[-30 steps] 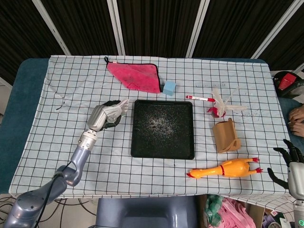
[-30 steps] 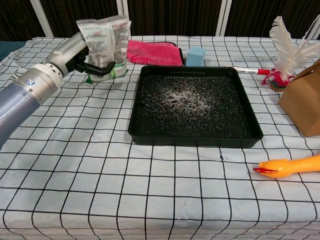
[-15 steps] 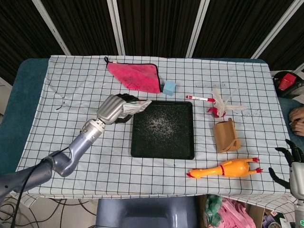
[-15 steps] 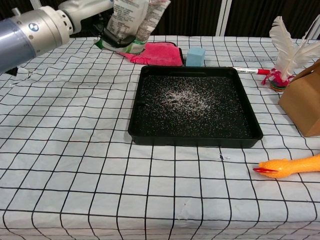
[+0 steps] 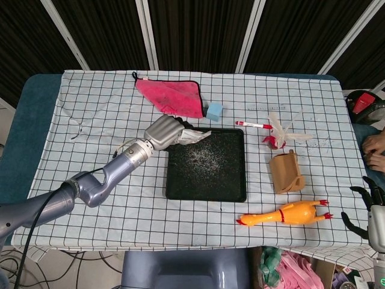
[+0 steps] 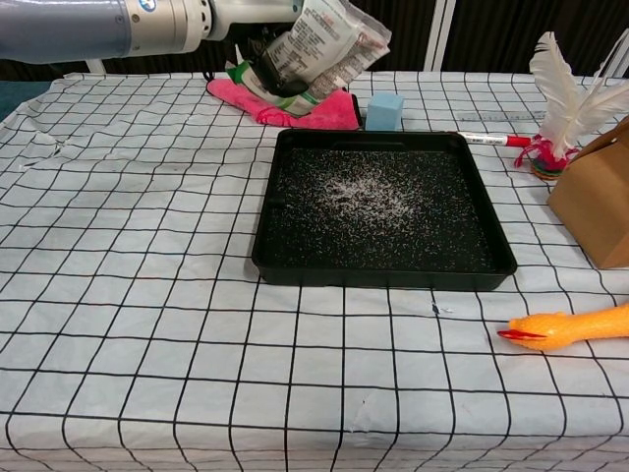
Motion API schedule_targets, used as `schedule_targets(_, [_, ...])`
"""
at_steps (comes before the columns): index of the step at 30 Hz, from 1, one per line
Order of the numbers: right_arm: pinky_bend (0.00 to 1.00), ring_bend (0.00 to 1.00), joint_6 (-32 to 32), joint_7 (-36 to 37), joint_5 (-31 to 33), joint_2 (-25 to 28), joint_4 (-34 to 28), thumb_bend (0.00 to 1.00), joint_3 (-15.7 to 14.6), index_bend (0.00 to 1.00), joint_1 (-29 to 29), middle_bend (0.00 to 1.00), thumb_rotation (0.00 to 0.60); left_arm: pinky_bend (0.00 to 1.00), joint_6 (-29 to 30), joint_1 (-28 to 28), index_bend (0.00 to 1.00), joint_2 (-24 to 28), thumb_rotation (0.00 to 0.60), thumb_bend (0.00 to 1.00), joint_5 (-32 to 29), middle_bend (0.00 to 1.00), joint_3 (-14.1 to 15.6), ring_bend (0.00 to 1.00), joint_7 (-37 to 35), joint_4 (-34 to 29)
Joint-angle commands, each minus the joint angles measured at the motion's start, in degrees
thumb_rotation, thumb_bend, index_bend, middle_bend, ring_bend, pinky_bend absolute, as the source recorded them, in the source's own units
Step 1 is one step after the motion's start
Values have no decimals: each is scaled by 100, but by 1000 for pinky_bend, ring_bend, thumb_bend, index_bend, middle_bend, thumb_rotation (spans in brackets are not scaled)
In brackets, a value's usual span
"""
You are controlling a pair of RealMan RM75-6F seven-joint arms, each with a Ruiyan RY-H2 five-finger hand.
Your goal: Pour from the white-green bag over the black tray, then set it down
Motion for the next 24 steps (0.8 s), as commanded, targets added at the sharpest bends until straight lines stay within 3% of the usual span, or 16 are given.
schedule_targets(1, [318, 145, -7, -13, -2, 2, 2, 219, -4, 291, 1, 85, 600, 471, -233, -193, 344, -40, 600, 649, -22, 409, 58, 305, 169, 184])
schedule_targets(16, [317, 145, -16, -14, 42, 1, 1, 218, 10, 291, -5, 85, 600, 482, -770, -626, 379, 179, 600, 653, -295, 417, 278, 313, 1278, 255])
schedule_targets(24, [318, 145, -41, 5, 81, 5, -1, 218, 22, 291, -3, 85, 600, 482, -988, -921, 399, 244, 600, 655, -895, 425, 443, 313, 2169, 190])
